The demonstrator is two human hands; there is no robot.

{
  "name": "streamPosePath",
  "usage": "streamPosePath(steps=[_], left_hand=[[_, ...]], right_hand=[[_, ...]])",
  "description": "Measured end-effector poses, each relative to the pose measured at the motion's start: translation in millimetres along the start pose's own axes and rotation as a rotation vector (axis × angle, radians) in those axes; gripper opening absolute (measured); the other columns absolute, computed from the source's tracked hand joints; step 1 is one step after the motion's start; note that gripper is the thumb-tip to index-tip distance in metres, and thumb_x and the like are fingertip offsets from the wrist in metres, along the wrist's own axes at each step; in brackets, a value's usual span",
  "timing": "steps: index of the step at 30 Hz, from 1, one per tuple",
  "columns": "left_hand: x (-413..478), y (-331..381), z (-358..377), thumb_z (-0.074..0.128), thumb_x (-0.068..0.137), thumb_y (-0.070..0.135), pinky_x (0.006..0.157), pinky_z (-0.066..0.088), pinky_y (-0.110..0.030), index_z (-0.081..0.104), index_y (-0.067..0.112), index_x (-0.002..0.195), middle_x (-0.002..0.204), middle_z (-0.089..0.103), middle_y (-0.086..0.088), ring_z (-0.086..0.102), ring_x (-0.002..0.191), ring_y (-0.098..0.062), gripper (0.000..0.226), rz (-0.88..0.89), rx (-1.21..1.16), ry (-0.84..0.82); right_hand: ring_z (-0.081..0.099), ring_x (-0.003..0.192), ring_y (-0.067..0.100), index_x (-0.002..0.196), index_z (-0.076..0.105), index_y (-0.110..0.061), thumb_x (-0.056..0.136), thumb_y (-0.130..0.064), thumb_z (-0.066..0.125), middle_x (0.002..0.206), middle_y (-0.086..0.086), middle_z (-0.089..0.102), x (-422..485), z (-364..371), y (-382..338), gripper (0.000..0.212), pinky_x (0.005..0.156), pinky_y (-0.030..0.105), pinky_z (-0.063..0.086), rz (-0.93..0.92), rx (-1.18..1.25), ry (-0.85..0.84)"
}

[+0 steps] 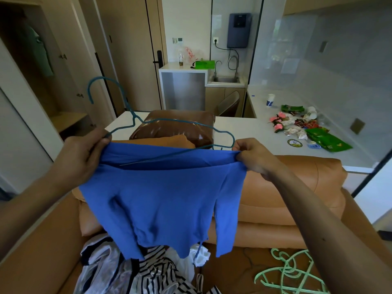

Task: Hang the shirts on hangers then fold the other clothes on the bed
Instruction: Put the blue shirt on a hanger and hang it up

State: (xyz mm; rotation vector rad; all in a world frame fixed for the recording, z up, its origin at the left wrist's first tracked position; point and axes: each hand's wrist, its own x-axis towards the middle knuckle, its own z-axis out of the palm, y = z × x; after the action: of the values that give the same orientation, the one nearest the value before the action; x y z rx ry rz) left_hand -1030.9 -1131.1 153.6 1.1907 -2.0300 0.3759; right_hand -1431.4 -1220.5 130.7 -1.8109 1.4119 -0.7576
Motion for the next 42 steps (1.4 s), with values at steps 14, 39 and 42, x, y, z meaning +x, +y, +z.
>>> streamPosePath(steps=[14, 39, 42], left_hand=[[-9, -4, 1, 0.034, 0.105, 0.027, 0.050, 0.033, -0.023, 0.057, 0.003, 0.093, 0.063, 0.052, 0.001, 0.046, 0.058, -0.017, 0.036, -0.038, 0.027, 0.040], [-7, 35, 45, 0.035, 0.102, 0.026, 0.045, 0.042, -0.039, 0.062, 0.010, 0.097, 0.065, 0.061, -0.005, 0.053, 0.052, -0.024, 0.031, 0.042, 0.119, -0.146], [-1, 41, 46, 0.035, 0.103, 0.027, 0.049, 0.045, -0.039, 0.063, 0.010, 0.096, 0.069, 0.063, -0.004, 0.056, 0.056, -0.023, 0.034, 0.006, 0.088, -0.128]], right_hand=[[0.051, 0.070, 0.025, 0.074, 0.054, -0.009, 0.085, 0.010, 0.042, 0.073, 0.014, 0.052, -1, -2, -5, 0.025, 0.061, 0.036, 0.045, 0.075, 0.013, -0.009], [0.054, 0.060, 0.015, 0.069, 0.057, -0.011, 0.085, 0.002, 0.052, 0.064, 0.000, 0.056, -8, 24, -70, 0.020, 0.058, 0.033, 0.049, -0.151, -0.097, 0.071], [0.052, 0.062, 0.005, 0.073, 0.059, -0.015, 0.085, -0.002, 0.060, 0.069, -0.005, 0.058, -18, 30, -82, 0.018, 0.060, 0.024, 0.041, -0.325, -0.167, 0.100]])
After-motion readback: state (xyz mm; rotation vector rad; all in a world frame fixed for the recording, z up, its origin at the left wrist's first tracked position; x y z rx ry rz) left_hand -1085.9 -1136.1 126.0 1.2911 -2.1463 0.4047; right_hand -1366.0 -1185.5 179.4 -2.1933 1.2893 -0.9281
